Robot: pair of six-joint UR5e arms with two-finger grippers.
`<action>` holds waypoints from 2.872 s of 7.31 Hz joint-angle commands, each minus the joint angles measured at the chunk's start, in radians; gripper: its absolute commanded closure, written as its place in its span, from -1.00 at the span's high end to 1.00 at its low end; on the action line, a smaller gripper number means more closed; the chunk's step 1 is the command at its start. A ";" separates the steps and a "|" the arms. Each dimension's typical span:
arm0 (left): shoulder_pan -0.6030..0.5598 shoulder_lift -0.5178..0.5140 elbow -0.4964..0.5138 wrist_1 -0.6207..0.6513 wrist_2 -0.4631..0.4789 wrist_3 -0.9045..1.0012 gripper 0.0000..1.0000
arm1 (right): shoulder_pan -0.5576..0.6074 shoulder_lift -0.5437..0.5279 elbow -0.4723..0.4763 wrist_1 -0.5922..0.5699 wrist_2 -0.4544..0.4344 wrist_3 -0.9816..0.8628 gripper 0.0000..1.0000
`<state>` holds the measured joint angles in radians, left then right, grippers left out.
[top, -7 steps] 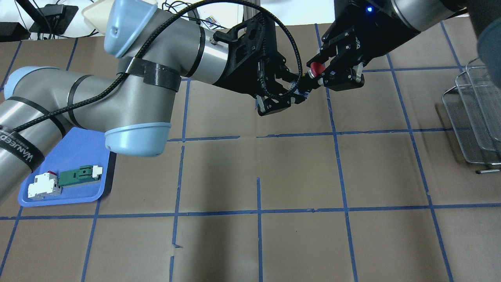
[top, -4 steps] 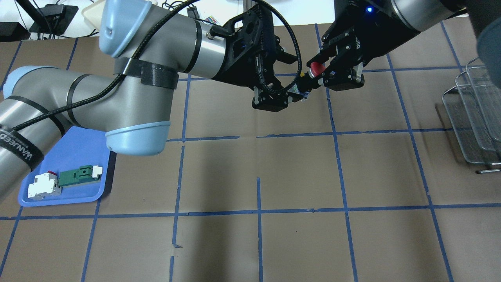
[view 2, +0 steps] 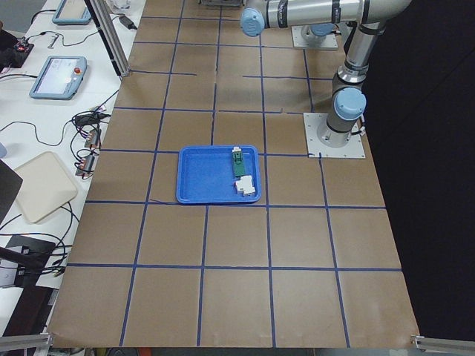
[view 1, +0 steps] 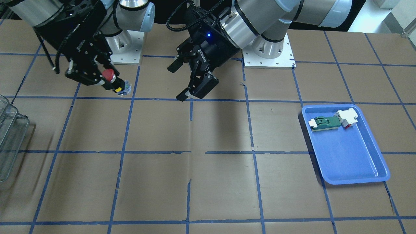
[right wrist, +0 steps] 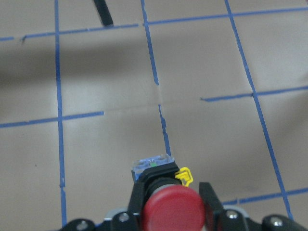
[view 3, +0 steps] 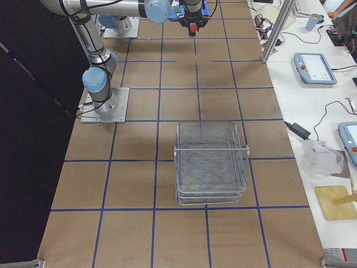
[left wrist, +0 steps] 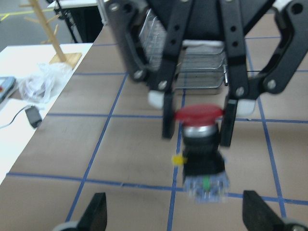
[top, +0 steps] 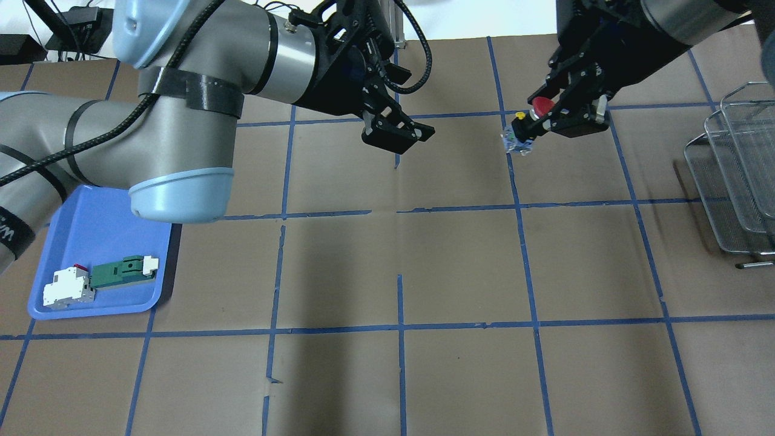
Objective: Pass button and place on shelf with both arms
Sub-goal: 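Carry the button over the wire mesh basket with the right gripper while the left withdraws, then open the right gripper to drop the button into the mesh basket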
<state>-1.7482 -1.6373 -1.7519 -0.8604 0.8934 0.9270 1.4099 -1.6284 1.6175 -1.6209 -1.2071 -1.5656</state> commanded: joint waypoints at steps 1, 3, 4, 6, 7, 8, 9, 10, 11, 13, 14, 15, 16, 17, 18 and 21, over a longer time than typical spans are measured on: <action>0.024 -0.022 0.040 -0.096 0.163 -0.052 1.00 | -0.199 0.076 -0.019 -0.020 -0.207 -0.120 -1.00; 0.048 0.011 0.066 -0.297 0.345 -0.071 1.00 | -0.352 0.216 -0.040 -0.180 -0.302 -0.190 -1.00; 0.067 0.025 0.049 -0.316 0.427 -0.089 1.00 | -0.412 0.243 -0.065 -0.180 -0.307 -0.221 -1.00; 0.111 0.052 0.036 -0.339 0.595 -0.331 1.00 | -0.453 0.280 -0.117 -0.185 -0.376 -0.333 -1.00; 0.133 0.068 0.032 -0.360 0.620 -0.411 1.00 | -0.480 0.283 -0.119 -0.183 -0.377 -0.338 -1.00; 0.174 0.086 0.031 -0.417 0.622 -0.507 1.00 | -0.517 0.298 -0.117 -0.226 -0.376 -0.416 -1.00; 0.220 0.111 0.029 -0.443 0.622 -0.517 1.00 | -0.522 0.318 -0.117 -0.253 -0.373 -0.419 -1.00; 0.231 0.129 0.022 -0.471 0.622 -0.517 1.00 | -0.522 0.334 -0.111 -0.255 -0.374 -0.422 -1.00; 0.234 0.140 0.003 -0.470 0.622 -0.517 1.00 | -0.523 0.340 -0.107 -0.258 -0.377 -0.433 -1.00; 0.240 0.152 -0.030 -0.453 0.621 -0.519 1.00 | -0.523 0.347 -0.103 -0.264 -0.379 -0.430 -0.87; 0.243 0.157 -0.050 -0.444 0.622 -0.516 1.00 | -0.523 0.354 -0.103 -0.263 -0.382 -0.427 -0.15; 0.251 0.169 -0.052 -0.450 0.684 -0.520 1.00 | -0.523 0.354 -0.103 -0.260 -0.382 -0.418 0.23; 0.254 0.174 -0.049 -0.457 0.720 -0.525 1.00 | -0.523 0.352 -0.103 -0.251 -0.374 -0.421 0.78; 0.254 0.174 -0.038 -0.459 0.719 -0.590 1.00 | -0.523 0.335 -0.111 -0.244 -0.373 -0.415 0.77; 0.256 0.166 -0.028 -0.457 0.705 -0.664 1.00 | -0.522 0.315 -0.113 -0.241 -0.374 -0.401 0.79; 0.231 0.111 0.044 -0.495 0.670 -0.951 1.00 | -0.369 0.138 -0.103 -0.050 -0.322 -0.048 1.00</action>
<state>-1.5053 -1.5064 -1.7428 -1.3298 1.5845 0.0680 0.9455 -1.4105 1.5118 -1.7440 -1.5562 -1.7894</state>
